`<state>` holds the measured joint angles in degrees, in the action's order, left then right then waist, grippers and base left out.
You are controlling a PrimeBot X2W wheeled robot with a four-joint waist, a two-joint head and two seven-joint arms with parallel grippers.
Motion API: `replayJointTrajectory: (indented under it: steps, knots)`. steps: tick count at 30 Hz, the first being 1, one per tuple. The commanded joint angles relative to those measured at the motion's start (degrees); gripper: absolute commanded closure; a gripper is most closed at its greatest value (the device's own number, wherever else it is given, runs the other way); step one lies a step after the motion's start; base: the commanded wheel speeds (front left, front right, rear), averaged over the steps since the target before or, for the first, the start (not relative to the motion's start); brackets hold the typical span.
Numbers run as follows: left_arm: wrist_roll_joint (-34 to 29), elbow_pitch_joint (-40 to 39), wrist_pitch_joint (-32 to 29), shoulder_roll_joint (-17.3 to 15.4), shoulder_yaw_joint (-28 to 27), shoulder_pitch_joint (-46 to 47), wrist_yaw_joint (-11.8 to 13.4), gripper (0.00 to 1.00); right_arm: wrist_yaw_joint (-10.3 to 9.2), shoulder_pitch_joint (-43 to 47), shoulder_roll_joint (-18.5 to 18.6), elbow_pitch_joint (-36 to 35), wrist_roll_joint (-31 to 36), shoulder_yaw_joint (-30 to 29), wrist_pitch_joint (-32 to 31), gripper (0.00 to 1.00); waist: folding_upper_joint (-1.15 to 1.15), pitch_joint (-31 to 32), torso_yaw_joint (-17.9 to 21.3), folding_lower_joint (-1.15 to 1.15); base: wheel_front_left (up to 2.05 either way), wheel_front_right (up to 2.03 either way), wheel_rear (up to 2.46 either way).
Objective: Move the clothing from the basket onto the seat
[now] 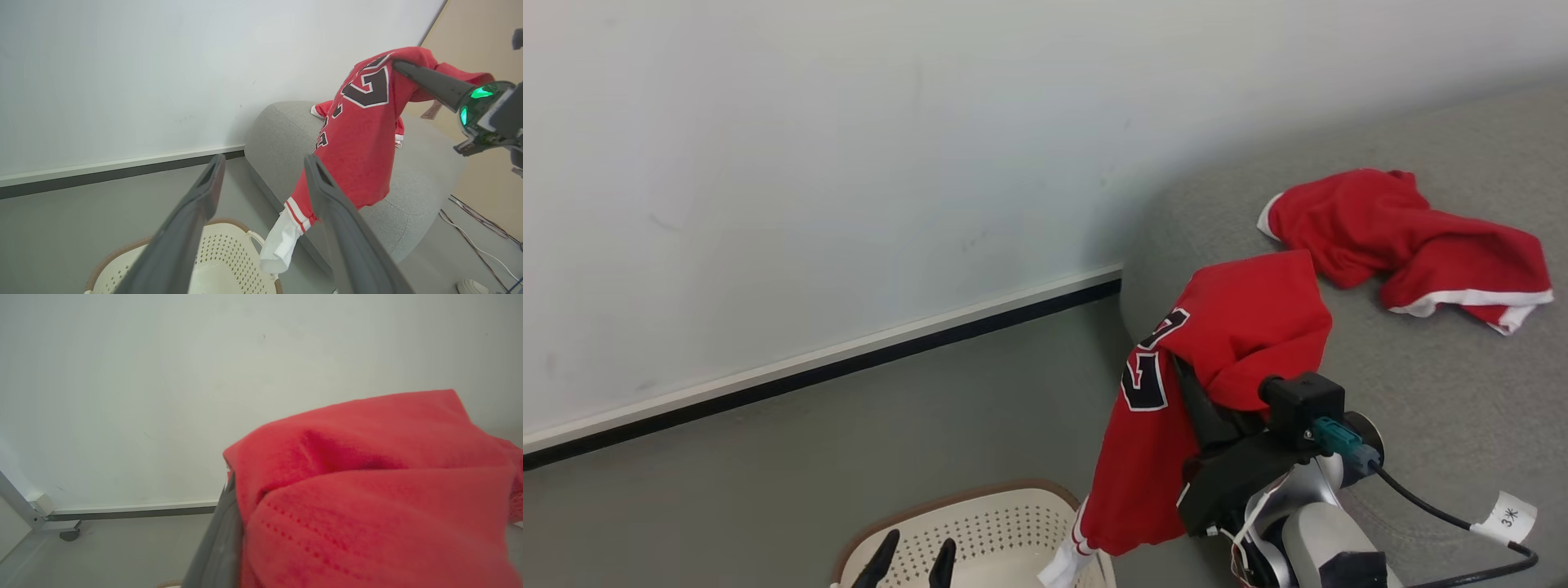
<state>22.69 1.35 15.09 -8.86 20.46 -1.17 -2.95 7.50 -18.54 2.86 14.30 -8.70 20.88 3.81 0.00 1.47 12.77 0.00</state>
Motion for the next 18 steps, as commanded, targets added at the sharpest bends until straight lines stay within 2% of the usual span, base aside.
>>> replayJointTrajectory:
  steps: [1, 6, 11, 18]
  knots:
    - [-0.72, -0.38, 0.12, 0.16, -0.85, -0.77, -0.35, 0.00, -0.02, -0.89, 0.04, -0.16, 0.19, 0.04, 0.13, 1.00, 0.00, -2.07, 5.00, 0.00, 0.00, 0.00, 0.00]
    - [-3.00, -1.30, 0.12, 1.43, -3.42, -1.81, -1.50, 0.00, 0.00, -4.02, 0.04, 0.35, 0.88, 1.74, -0.14, 1.00, 0.00, -3.99, 10.81, 0.00, 0.00, 0.00, 0.00]
    - [-4.88, -2.37, 0.11, 1.04, -4.72, -0.81, -2.68, 0.00, 0.00, -10.62, 1.27, 1.84, -0.23, 4.19, -0.17, 1.00, 0.00, -7.77, 15.79, 0.00, 0.00, 0.00, 0.00]
    - [-6.79, -3.85, 0.11, -1.09, -4.66, 2.45, -3.94, 0.00, 0.00, -22.08, 3.52, 6.29, -4.47, 1.34, 1.79, 1.00, 0.00, -14.16, 19.03, 0.00, 0.00, 0.00, 0.00]
